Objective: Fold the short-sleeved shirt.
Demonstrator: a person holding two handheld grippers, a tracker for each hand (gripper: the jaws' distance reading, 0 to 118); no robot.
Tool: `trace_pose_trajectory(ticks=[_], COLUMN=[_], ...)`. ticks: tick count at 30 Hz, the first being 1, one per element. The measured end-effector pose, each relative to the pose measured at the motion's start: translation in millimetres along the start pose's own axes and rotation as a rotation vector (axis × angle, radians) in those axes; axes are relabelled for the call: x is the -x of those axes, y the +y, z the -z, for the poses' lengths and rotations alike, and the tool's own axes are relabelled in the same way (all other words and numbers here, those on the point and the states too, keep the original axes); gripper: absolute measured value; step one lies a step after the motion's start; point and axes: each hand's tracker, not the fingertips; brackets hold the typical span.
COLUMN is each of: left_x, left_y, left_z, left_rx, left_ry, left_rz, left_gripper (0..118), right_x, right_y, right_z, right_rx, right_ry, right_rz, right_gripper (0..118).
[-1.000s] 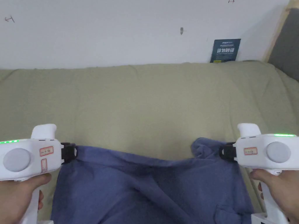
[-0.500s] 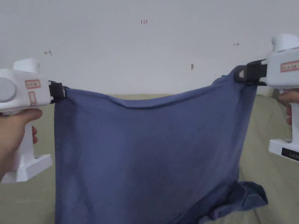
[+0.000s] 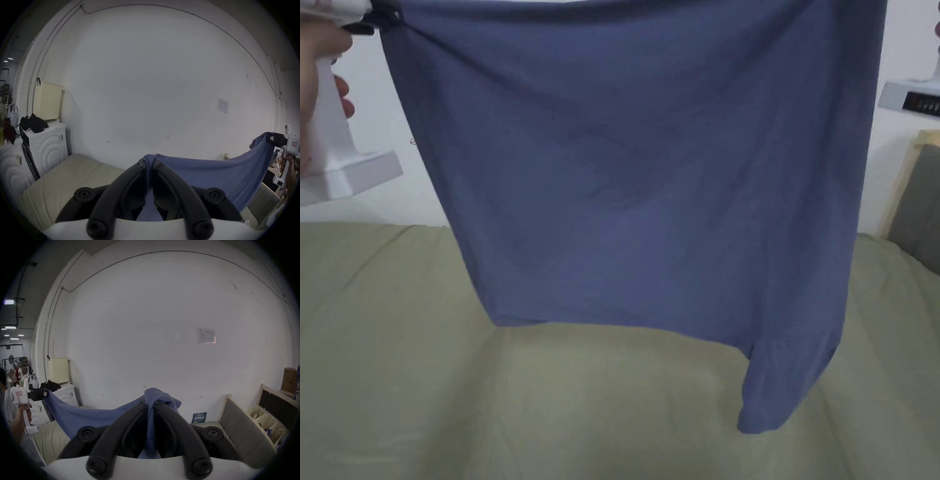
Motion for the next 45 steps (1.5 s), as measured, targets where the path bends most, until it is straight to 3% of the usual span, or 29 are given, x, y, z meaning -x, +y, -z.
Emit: trace_pose_trajectory(ticks=[8,16,21,27,33,38,45], left_x=[4.5,39.8,47.1,50.1,67.6,75.0,86.4], left_y=[-22.1,-141.9,-187.1,-212.4,-262.6,-338.2,-480.6], left_z=[31.2,67.4,51.0,-14.6,-108.0,-183.5,-239.5], left_rx=[0.024,0.161,0.163,0.182,0.236,0.332,0.657], left_ry=[0.013,0.07,0.076,0.056,0.062,0.071,0.133], left_rz=[0.039,-0.043,-0.065,-0.098,-0.152,-0.169,-0.148], left_gripper=[7,7,7,7,7,7,7], right_x=[7.2,0.8,-4.0,-1.4,13.0,21.2,30.9], right_y=[-32.0,-142.7,-174.6,-192.9,-243.4,-342.6,-534.9], right_z=[10.7,21.9,12.4,-43.3,-152.0,-232.1,-310.2], right_rx=[0.019,0.102,0.132,0.163,0.2,0.348,0.724], right_ry=[0.054,0.036,0.034,0.068,0.118,0.114,-0.001], right_rz=[0.013,0.053,0.068,0.073,0.117,0.123,0.159], right_gripper=[3,3,3,3,3,3,4])
